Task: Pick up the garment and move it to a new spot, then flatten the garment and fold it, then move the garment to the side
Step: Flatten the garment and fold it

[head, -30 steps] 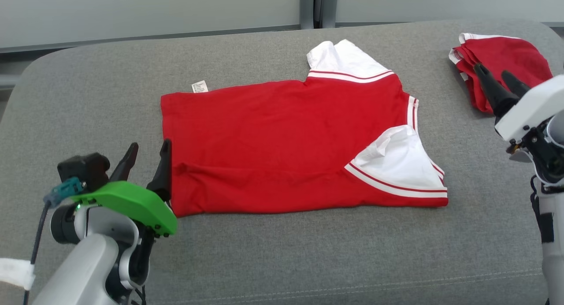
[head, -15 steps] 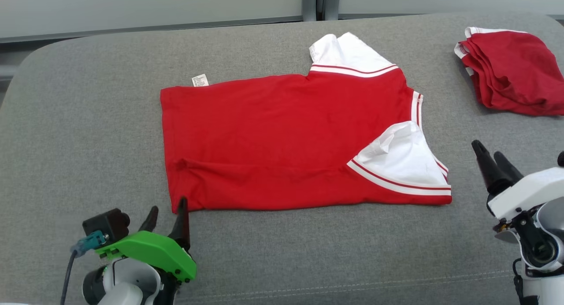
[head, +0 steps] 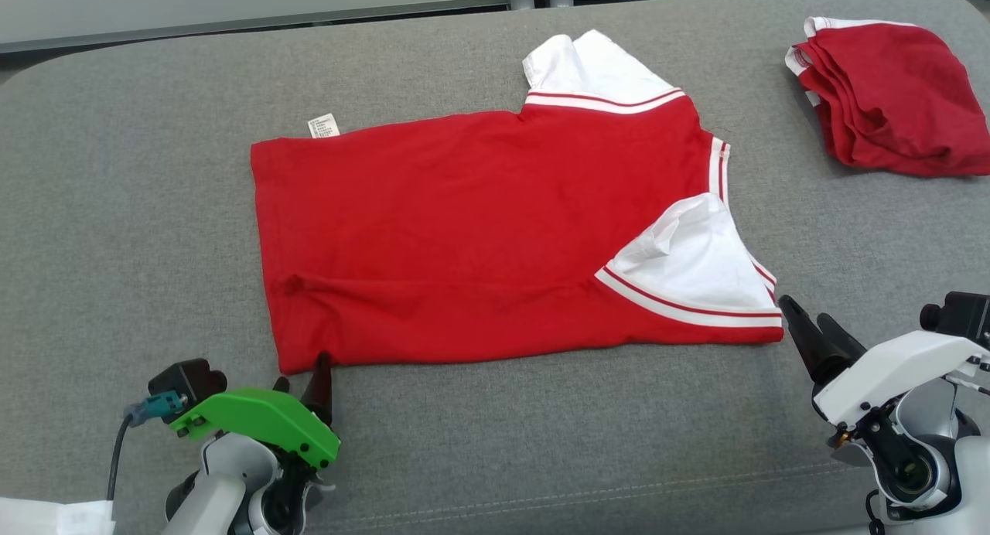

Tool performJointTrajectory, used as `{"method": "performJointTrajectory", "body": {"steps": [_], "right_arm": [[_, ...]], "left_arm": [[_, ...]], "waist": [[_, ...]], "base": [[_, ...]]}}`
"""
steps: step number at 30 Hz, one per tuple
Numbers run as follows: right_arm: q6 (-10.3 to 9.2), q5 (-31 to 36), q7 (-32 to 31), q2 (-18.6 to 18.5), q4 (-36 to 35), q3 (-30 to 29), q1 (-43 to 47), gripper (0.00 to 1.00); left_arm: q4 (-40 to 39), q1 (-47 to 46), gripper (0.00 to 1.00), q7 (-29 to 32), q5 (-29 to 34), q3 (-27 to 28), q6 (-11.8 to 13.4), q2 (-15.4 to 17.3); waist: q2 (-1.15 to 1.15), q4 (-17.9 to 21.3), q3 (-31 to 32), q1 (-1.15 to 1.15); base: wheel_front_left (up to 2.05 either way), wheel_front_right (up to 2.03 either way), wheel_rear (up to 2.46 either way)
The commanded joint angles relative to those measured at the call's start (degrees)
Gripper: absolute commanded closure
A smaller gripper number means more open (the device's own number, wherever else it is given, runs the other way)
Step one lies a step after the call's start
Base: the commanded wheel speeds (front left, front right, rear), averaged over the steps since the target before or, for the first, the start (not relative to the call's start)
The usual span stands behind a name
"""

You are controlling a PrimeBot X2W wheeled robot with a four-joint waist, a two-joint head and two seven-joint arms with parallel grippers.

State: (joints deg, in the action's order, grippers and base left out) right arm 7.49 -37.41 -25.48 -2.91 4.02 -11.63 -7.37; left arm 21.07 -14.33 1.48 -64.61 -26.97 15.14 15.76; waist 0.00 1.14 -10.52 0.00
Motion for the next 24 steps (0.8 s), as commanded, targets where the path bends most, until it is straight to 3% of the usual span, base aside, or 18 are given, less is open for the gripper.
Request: {"method": "performJointTrajectory", "body": {"steps": [1,8,10,11,12,24], "right_arm": [[0.00,-0.20,-0.28,-0.10,-0.26,0.31,0.46,0.00],[0.00,-0.17,-1.51,-0.04,-0.63,0.81,0.93,0.00],[0.00,0.09,-2.07,-0.03,-0.53,1.06,1.08,0.00],[0.00,0.16,-2.17,-0.04,-0.52,1.16,1.11,0.00],[0.00,0.21,-2.33,-0.03,-0.46,1.20,1.12,0.00],[0.00,-0.26,-1.48,-0.01,4.28,0.62,-1.06,0.00]], "left_arm": [[0.99,-1.25,0.00,0.34,-0.86,0.41,-0.48,-0.13],[3.64,-3.61,0.02,0.15,-2.09,1.88,-1.51,-0.62],[4.37,-4.34,0.54,-0.17,-1.93,2.04,-1.66,-0.48],[4.54,-4.64,0.69,-0.46,-1.54,1.90,-1.94,-0.34],[4.64,-5.02,0.97,-0.61,-1.21,1.86,-2.10,-0.19],[1.91,-5.25,1.00,-3.41,1.58,0.69,-2.88,0.38]], "waist": [[0.00,0.55,-0.66,0.00],[0.00,1.23,-1.87,0.00],[0.00,1.35,-2.19,0.00],[0.00,1.40,-2.33,0.00],[0.00,1.41,-2.46,0.00],[0.00,-0.34,-3.62,0.00]], "base": [[0.00,0.00,0.00],[0.00,0.00,0.00],[0.00,0.00,0.00],[0.00,0.00,0.00],[0.00,0.00,0.00],[0.00,0.00,0.00]]}}
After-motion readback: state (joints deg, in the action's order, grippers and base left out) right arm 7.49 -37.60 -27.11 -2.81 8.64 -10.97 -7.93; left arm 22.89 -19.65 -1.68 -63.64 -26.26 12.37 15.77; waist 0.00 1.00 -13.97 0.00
